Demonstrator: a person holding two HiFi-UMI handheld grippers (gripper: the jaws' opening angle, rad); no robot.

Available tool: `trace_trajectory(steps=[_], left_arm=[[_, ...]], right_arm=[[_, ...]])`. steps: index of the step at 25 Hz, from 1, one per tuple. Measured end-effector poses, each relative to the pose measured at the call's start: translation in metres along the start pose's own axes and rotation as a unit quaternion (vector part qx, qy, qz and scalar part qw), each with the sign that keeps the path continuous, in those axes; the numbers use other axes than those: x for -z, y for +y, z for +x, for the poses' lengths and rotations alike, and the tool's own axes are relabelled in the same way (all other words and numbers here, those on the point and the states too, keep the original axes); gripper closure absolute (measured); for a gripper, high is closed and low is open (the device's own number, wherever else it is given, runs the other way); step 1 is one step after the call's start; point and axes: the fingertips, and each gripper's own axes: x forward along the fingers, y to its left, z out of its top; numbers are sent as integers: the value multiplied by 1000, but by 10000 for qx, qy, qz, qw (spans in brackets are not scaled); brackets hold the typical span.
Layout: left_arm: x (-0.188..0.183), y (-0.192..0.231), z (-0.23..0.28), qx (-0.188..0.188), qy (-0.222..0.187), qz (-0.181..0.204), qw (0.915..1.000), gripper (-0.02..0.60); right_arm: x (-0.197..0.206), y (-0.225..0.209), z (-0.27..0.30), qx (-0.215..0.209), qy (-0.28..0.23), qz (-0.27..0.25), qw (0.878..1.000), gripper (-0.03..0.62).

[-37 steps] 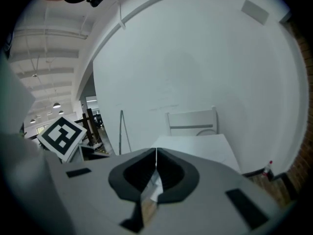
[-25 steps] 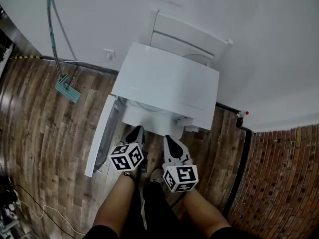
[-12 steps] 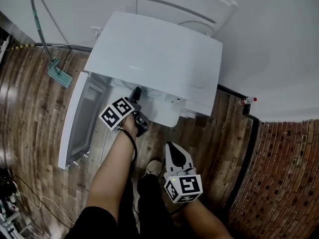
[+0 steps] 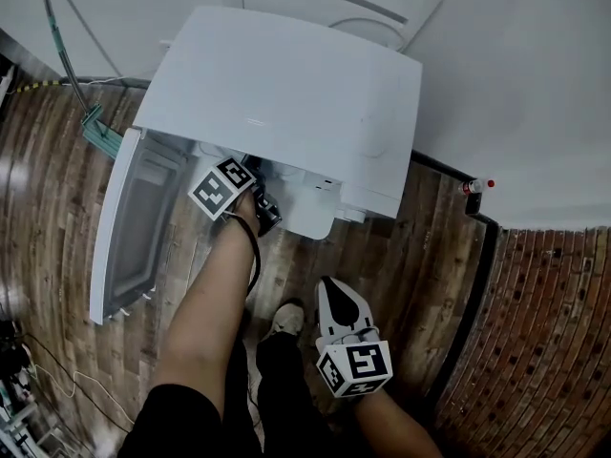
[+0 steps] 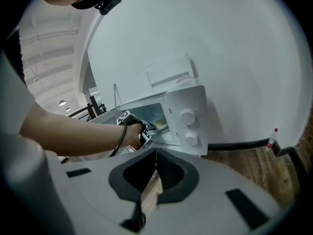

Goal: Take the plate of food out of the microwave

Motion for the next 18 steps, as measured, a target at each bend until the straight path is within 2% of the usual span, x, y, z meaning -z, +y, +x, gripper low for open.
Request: trace_trajectory(steps=[4,9,13,15,16,18], left_arm=[[-4,5,3,-126,-79,125,9998,141],[-4,25,-8,-27,-126,-306,9994,141],[5,42,-16,309,11,-827,9961,143],[8,44,-21,537,70,-968,9938,150],[9,43,-23,659,105,-1026,9925,162],[11,40,-28,915,175,-1165,9888,240]], right_arm=[[7,-3,2,-26,77,43,10000,582],[9,3,10,-114,117,71,9998,582],[5,12,21,-194,97,93,9997,582],[4,16,25,-220,91,98,9997,582],[4,18,28,-229,92,100,9996,582],[4,19,32,-232,103,104,9996,582]])
